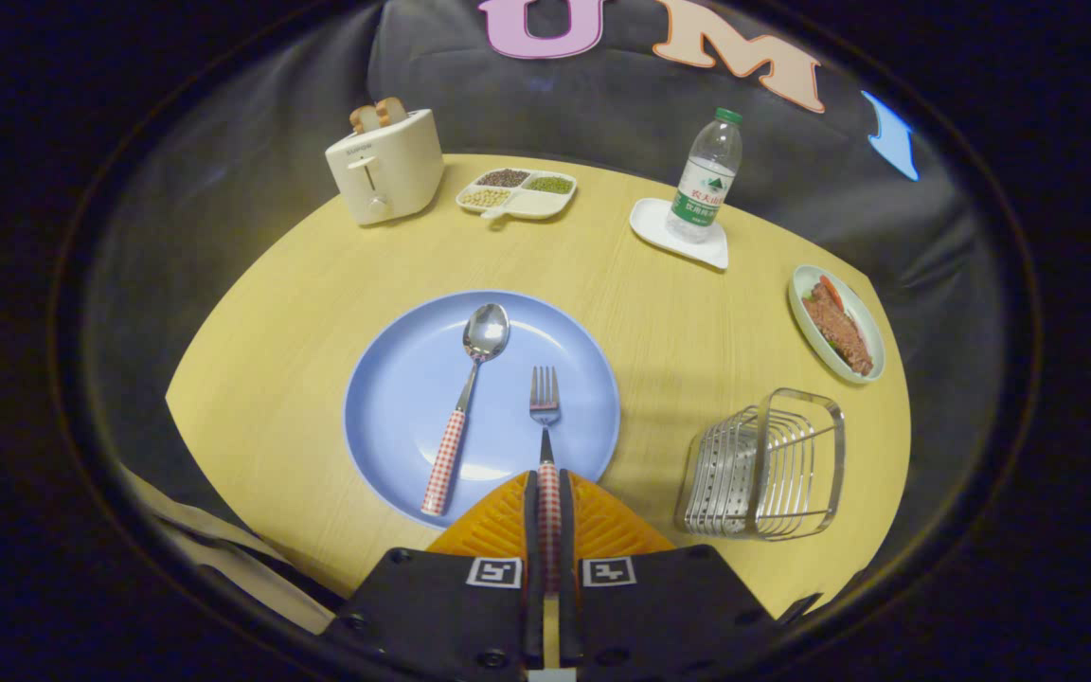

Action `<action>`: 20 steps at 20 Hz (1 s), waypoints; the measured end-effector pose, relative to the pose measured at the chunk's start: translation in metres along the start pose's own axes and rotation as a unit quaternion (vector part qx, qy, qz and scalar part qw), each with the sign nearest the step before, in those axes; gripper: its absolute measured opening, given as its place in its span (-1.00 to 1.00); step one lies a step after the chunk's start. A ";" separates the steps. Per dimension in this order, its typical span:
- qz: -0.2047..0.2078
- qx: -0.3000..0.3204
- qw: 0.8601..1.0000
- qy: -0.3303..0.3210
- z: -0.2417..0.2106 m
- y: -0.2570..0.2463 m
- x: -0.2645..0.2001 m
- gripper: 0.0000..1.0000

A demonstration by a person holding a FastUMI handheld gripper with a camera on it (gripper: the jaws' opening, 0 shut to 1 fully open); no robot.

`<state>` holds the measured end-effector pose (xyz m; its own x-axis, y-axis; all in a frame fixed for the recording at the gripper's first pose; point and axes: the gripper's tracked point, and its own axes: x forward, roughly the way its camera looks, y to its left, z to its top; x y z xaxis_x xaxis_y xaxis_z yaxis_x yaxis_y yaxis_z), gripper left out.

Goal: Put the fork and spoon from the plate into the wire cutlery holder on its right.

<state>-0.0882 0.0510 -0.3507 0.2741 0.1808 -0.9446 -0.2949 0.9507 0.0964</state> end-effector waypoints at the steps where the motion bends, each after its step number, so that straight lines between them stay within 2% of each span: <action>1: 0.004 0.004 1.000 0.002 0.001 -0.001 -0.002 -0.82; 12: 0.028 0.007 1.000 0.009 0.024 -0.032 -0.049 -0.82; 20: 0.006 0.005 1.000 0.002 0.034 -0.087 -0.087 -0.82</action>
<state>-0.0557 -0.0390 -0.2663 0.2669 0.1902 -0.9448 -0.2888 0.9511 0.1099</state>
